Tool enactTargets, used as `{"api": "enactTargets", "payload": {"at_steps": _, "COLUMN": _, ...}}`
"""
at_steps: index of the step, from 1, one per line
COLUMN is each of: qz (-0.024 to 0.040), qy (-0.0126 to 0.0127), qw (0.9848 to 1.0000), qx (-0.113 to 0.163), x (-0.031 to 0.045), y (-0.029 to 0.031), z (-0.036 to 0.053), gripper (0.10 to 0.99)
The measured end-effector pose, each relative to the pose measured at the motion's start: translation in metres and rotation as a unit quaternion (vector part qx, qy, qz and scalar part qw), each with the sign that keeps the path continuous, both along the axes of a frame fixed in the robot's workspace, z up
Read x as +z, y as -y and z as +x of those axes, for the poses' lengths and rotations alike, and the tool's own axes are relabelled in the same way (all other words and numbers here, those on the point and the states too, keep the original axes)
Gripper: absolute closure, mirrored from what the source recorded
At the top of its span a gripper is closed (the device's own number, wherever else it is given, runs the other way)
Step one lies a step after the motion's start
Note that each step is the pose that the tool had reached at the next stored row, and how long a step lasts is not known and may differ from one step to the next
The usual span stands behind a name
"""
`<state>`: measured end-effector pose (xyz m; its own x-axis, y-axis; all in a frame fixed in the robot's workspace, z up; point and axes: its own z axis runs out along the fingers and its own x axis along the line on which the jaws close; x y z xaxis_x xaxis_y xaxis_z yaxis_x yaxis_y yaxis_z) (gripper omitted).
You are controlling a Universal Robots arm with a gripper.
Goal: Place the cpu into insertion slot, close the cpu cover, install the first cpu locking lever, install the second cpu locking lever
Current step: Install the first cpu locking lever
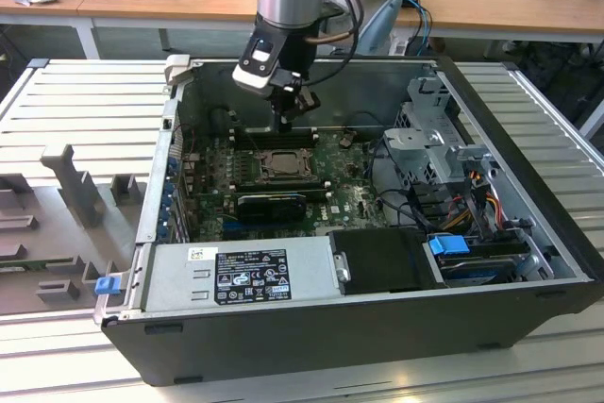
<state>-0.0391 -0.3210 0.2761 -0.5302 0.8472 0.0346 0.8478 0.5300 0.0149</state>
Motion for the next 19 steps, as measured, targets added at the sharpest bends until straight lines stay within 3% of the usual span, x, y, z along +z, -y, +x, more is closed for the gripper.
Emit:
{"api": "enactTargets", "payload": {"at_steps": 2, "qz": 0.0001, "qy": 0.0, "qw": 0.9995, "qx": 0.032, "x": 0.0, "y": 0.0, "z": 0.0003, "gripper": 0.98}}
{"api": "enactTargets", "payload": {"at_steps": 9, "qz": 0.0001, "qy": 0.0, "qw": 0.9968, "qx": 0.08, "x": 0.0, "y": 0.0, "z": 0.0003, "gripper": 0.98}}
{"api": "enactTargets", "payload": {"at_steps": 16, "qz": 0.0001, "qy": 0.0, "qw": 0.9914, "qx": 0.131, "x": 0.0, "y": 0.0, "z": 0.0004, "gripper": 0.98}}
{"api": "enactTargets", "payload": {"at_steps": 19, "qz": 0.0001, "qy": 0.0, "qw": 0.9881, "qx": 0.154, "x": 0.0, "y": 0.0, "z": 0.0004, "gripper": 0.98}}
